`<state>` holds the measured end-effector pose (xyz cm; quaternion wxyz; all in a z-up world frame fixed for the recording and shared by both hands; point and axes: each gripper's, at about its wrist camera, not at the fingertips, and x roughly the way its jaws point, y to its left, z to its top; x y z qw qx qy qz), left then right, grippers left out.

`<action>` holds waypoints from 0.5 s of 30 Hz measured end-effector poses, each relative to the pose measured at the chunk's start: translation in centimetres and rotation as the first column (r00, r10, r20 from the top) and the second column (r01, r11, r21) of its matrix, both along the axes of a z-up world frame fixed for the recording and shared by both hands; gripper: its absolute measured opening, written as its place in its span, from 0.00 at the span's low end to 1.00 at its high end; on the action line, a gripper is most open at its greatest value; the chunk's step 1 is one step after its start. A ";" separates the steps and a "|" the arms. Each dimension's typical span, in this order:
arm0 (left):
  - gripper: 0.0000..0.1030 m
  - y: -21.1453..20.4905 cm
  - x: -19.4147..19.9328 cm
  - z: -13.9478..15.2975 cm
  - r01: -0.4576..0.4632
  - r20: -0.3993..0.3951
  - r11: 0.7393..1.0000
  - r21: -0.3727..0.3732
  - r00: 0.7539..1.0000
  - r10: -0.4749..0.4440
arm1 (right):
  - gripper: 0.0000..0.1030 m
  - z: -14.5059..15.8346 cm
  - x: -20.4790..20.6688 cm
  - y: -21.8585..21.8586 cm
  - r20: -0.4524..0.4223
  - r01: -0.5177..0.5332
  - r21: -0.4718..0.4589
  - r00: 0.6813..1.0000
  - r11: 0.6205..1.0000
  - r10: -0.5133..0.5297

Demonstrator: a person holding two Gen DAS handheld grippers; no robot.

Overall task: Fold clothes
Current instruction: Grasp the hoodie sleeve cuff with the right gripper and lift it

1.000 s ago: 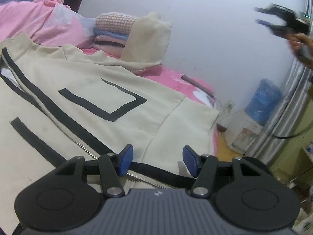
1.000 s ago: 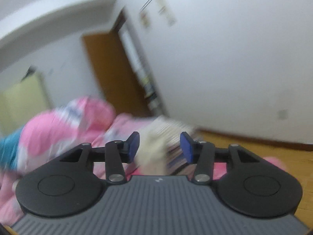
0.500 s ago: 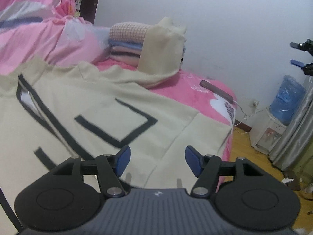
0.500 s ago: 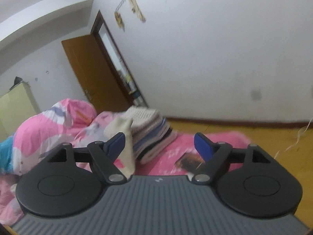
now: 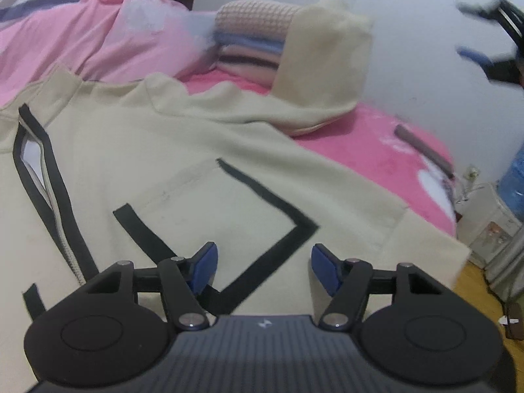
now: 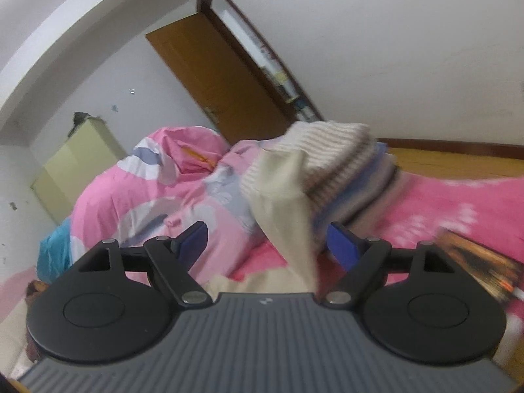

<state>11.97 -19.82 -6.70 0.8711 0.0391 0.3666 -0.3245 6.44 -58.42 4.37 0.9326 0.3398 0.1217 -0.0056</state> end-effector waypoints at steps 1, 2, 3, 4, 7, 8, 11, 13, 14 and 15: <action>0.63 -0.1 0.0 -0.1 0.000 0.006 1.000 0.002 1.000 0.000 | 0.78 0.1 1.4 -0.6 0.004 0.006 -0.007 1.000 1.000 -0.006; 0.64 -0.1 -0.1 -0.2 0.000 0.013 1.000 0.005 1.000 0.000 | 0.78 0.1 3.2 -1.1 0.005 0.014 -0.019 1.000 1.000 -0.014; 0.64 -0.2 -0.1 -0.4 0.000 0.019 1.000 0.007 1.000 0.000 | 0.78 0.0 5.0 -1.7 0.004 0.021 -0.022 1.000 1.000 -0.020; 0.64 -0.2 -0.2 -0.5 0.000 0.026 1.000 0.009 1.000 0.000 | 0.78 -0.1 6.8 -2.2 0.003 0.027 -0.024 1.000 0.999 -0.027; 0.64 -0.4 -0.3 -0.8 0.000 0.045 1.000 0.016 0.999 -0.001 | 0.78 -1.0 11.3 -3.7 -0.036 0.067 -0.016 0.997 0.998 -0.067; 0.64 -0.4 -0.3 -1.0 0.000 0.051 1.000 0.018 0.999 -0.001 | 0.77 -1.5 12.5 -4.1 -0.051 0.077 -0.010 0.996 0.997 -0.077; 0.64 -0.6 -0.5 -1.3 -0.001 0.070 1.000 0.025 0.998 -0.001 | 0.65 -2.9 15.5 -4.7 -0.101 0.072 0.019 0.992 0.997 -0.070; 0.64 -0.6 -0.5 -1.5 -0.001 0.078 1.000 0.027 0.997 -0.001 | 0.49 -3.6 16.7 -4.6 -0.103 0.031 0.039 0.994 0.999 -0.027; 0.64 -0.6 -0.5 -1.5 -0.002 0.078 1.000 0.025 0.997 0.000 | 0.35 -3.7 16.9 -4.2 -0.103 0.016 0.030 0.995 0.999 -0.013; 0.64 -0.6 -0.6 -1.5 -0.003 0.078 1.000 0.024 0.997 0.001 | 0.26 -3.6 17.0 -3.7 -0.103 0.002 0.018 0.995 1.000 0.000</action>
